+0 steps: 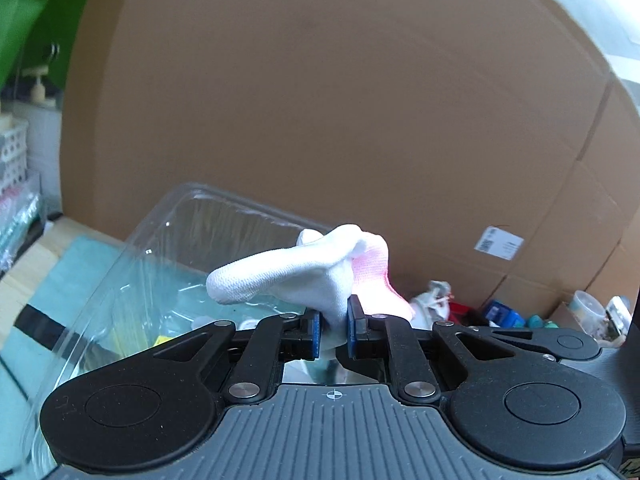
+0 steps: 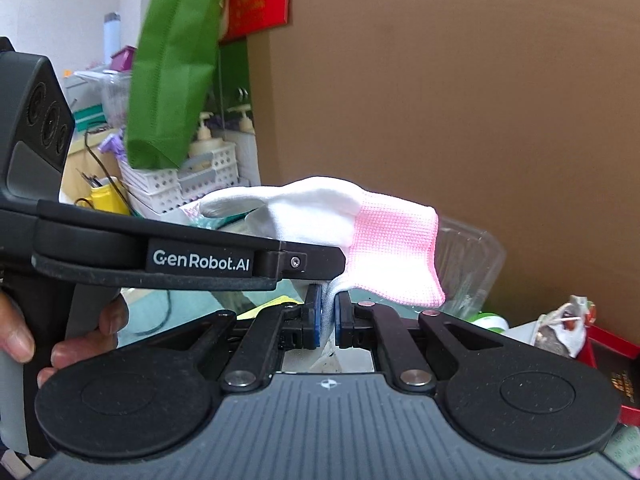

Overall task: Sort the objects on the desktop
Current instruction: 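Carry the glove to the clear tub and release it, then return both grippers from the tub to the table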

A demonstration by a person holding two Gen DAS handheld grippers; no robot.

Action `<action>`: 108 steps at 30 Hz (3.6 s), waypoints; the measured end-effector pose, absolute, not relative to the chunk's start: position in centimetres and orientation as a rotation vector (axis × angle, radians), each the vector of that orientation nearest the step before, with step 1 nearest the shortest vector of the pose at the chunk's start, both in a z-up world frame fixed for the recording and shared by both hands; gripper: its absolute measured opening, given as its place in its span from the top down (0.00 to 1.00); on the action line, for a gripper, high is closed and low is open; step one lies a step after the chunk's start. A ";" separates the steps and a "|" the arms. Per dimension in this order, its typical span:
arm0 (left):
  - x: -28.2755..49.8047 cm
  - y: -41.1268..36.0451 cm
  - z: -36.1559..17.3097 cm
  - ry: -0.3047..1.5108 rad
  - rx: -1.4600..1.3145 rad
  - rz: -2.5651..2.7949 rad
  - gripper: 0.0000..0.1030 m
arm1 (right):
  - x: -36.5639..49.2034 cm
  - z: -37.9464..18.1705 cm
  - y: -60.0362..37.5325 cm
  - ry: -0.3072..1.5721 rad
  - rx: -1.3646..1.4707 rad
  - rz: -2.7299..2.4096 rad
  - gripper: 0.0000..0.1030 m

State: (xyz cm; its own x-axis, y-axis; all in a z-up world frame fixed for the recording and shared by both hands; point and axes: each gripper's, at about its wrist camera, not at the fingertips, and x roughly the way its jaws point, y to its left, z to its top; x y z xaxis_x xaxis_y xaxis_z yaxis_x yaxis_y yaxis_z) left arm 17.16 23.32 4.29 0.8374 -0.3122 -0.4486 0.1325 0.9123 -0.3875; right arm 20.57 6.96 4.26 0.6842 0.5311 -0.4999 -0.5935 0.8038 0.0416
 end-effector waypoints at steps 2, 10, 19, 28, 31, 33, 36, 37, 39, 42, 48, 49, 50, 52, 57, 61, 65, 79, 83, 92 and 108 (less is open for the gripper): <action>18.7 24.0 3.9 0.554 -0.366 -0.237 0.82 | 21.8 3.9 7.5 0.538 -0.136 0.631 0.92; 23.1 25.2 2.4 0.650 -0.352 -0.192 0.57 | 25.0 2.9 9.3 0.579 -0.193 0.604 0.89; 22.7 26.8 2.0 0.635 -0.500 -0.204 0.00 | 24.8 2.7 9.2 0.546 -0.219 0.559 0.15; 21.1 25.3 2.2 0.661 -0.449 -0.196 0.00 | 23.1 3.8 7.7 0.502 -0.202 0.558 0.02; 20.6 24.3 2.6 0.665 -0.431 -0.206 0.00 | 23.0 4.2 7.8 0.499 -0.195 0.553 0.01; 20.2 23.8 2.9 0.659 -0.419 -0.210 0.00 | 22.6 4.5 7.3 0.495 -0.182 0.548 0.00; 19.3 23.2 3.6 0.653 -0.419 -0.212 0.00 | 22.0 5.0 6.8 0.486 -0.156 0.549 0.00; 18.9 22.9 3.8 0.648 -0.422 -0.215 0.00 | 21.7 5.2 6.6 0.479 -0.146 0.548 0.00; 18.1 22.3 4.3 0.637 -0.417 -0.216 0.00 | 21.0 5.5 5.9 0.463 -0.126 0.544 0.00; 16.6 20.9 5.2 0.619 -0.392 -0.202 0.00 | 19.9 6.1 4.8 0.440 -0.093 0.527 0.00; 13.8 17.9 6.5 0.588 -0.387 -0.214 0.00 | 17.3 6.8 1.5 0.406 -0.028 0.513 0.00; 13.3 17.3 6.7 0.581 -0.381 -0.220 0.00 | 16.8 6.9 1.0 0.400 -0.022 0.509 0.00; 12.7 16.6 6.8 0.574 -0.373 -0.226 0.00 | 16.3 6.9 0.4 0.394 -0.019 0.504 0.00; 11.6 15.3 6.9 0.557 -0.356 -0.238 0.00 | 15.2 6.9 -0.9 0.381 -0.016 0.493 0.00; 8.6 11.7 5.7 0.525 -0.324 -0.278 0.00 | 11.9 6.0 -3.6 0.334 -0.053 0.452 0.00; 7.3 9.2 3.4 0.554 -0.347 -0.322 0.00 | 10.0 4.4 -5.6 0.357 -0.081 0.406 0.00; 6.7 6.4 0.9 0.580 -0.334 -0.353 0.00 | 8.9 2.3 -7.6 0.395 -0.069 0.374 0.00; 11.3 3.0 -2.8 0.643 -0.298 -0.342 0.07 | 10.3 -2.4 -13.4 0.485 0.063 0.285 0.00; 13.8 2.6 -3.7 0.662 -0.296 -0.356 0.16 | 12.2 -3.6 -14.1 0.516 0.079 0.286 0.02; 19.0 2.8 -6.3 0.736 -0.327 -0.308 0.22 | 17.8 -6.0 -14.7 0.597 0.102 0.324 0.12; 22.9 2.2 -7.4 0.739 -0.290 -0.310 0.29 | 22.6 -7.7 -14.6 0.644 0.096 0.376 0.19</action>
